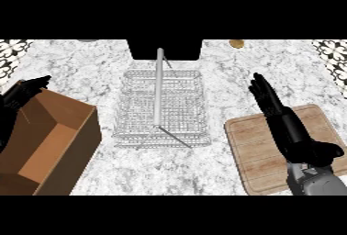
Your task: Pick the squash from the cutting board and place it in the tiered basket
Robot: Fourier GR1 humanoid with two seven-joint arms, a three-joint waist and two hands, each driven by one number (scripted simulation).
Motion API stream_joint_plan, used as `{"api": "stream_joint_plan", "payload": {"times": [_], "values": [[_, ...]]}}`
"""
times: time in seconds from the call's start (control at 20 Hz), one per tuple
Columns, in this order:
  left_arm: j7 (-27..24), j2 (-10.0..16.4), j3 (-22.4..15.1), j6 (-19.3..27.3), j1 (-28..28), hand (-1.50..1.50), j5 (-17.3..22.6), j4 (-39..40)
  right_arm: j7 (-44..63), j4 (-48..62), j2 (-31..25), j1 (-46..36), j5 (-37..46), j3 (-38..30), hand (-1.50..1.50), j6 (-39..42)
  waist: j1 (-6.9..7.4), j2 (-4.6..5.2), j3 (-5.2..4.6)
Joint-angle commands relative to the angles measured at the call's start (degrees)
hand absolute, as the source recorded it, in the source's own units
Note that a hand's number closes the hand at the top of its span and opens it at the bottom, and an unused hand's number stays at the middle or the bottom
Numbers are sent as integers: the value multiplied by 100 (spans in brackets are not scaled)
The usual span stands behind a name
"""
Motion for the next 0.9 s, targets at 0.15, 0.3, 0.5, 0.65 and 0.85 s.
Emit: {"api": "stream_joint_plan", "payload": {"times": [0.15, 0.3, 0.5, 0.65, 0.85], "values": [[359, -776, -61, 425, 941, 0, 272, 243, -172, -90, -744, 260, 641, -1678, 150, -1378, -294, -31, 119], [526, -716, 121, 372, 1235, 0, 511, 145, 409, 770, -1234, 864, 1120, -2614, 150, -2280, -896, 163, 22], [732, -1091, -3, 509, 1780, 0, 762, -144, 152, 441, -125, 713, 369, -3752, -150, -3680, -802, -5, 137], [709, -1341, -166, 683, 1901, 0, 706, -227, -281, 93, 182, 958, 387, -3838, -150, -3895, -642, 15, 136], [740, -1466, -336, 810, 1829, 0, 513, -291, 14, -314, 175, 1465, 557, -3443, -150, -3645, -588, 50, 100]]}}
